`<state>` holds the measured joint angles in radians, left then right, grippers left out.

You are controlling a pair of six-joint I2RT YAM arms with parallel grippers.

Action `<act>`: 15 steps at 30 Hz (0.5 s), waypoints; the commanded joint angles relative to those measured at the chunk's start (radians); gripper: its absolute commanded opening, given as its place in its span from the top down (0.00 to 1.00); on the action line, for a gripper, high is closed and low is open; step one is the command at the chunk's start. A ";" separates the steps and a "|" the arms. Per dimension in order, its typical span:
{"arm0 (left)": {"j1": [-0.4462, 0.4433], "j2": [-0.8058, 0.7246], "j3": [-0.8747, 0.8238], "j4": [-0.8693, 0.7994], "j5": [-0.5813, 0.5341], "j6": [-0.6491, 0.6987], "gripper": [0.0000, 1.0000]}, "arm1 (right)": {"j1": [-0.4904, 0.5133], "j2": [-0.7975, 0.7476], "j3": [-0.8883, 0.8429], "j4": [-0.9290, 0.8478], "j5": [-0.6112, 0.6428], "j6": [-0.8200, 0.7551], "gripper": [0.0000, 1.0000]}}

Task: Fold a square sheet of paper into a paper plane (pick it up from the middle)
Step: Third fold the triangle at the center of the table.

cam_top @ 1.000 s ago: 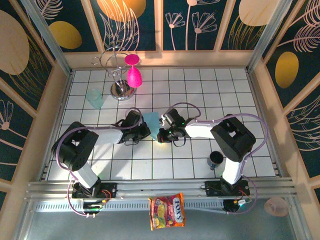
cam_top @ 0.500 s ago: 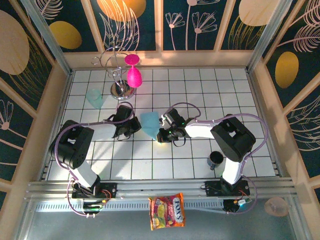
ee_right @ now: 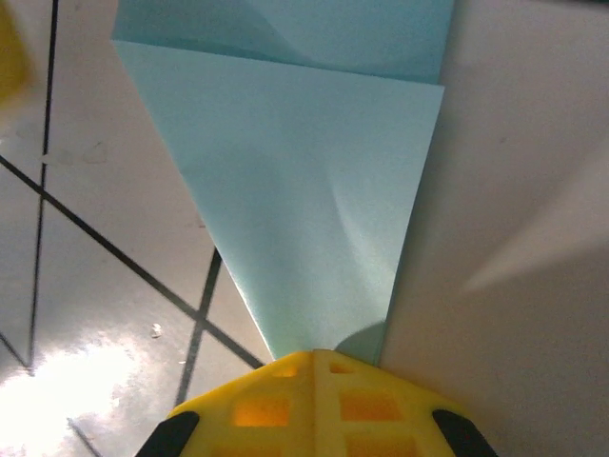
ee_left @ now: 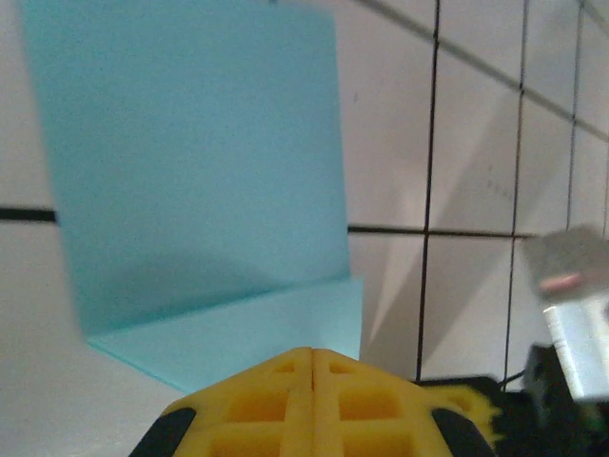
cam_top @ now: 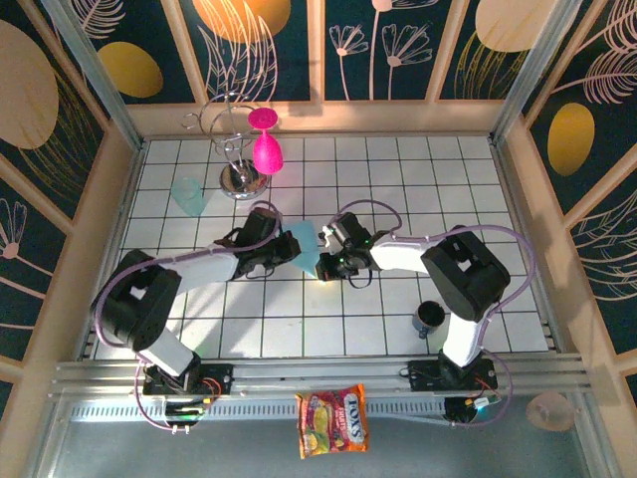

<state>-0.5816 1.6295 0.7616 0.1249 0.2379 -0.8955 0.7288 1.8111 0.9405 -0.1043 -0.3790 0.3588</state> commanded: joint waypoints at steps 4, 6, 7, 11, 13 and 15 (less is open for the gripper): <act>-0.006 0.079 0.039 0.055 0.060 -0.030 0.97 | -0.027 -0.040 0.003 -0.057 0.041 -0.101 1.00; -0.007 0.119 0.044 0.047 0.055 -0.030 0.98 | -0.026 -0.047 0.006 -0.018 -0.030 -0.074 1.00; -0.006 0.126 0.045 0.041 0.050 -0.030 0.98 | -0.025 -0.048 0.006 0.000 -0.052 -0.058 1.00; -0.007 0.150 0.045 0.005 0.013 -0.040 0.98 | -0.025 -0.041 0.009 0.062 -0.107 0.017 1.00; -0.007 0.154 0.044 -0.012 -0.006 -0.048 0.99 | -0.025 -0.021 0.023 0.071 -0.107 0.046 1.00; -0.006 0.156 0.045 -0.030 -0.023 -0.054 0.99 | -0.025 0.016 0.048 0.062 -0.095 0.064 1.00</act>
<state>-0.5877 1.7638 0.7940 0.1375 0.2569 -0.9298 0.7055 1.8004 0.9478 -0.0711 -0.4515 0.3717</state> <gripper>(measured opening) 0.060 0.054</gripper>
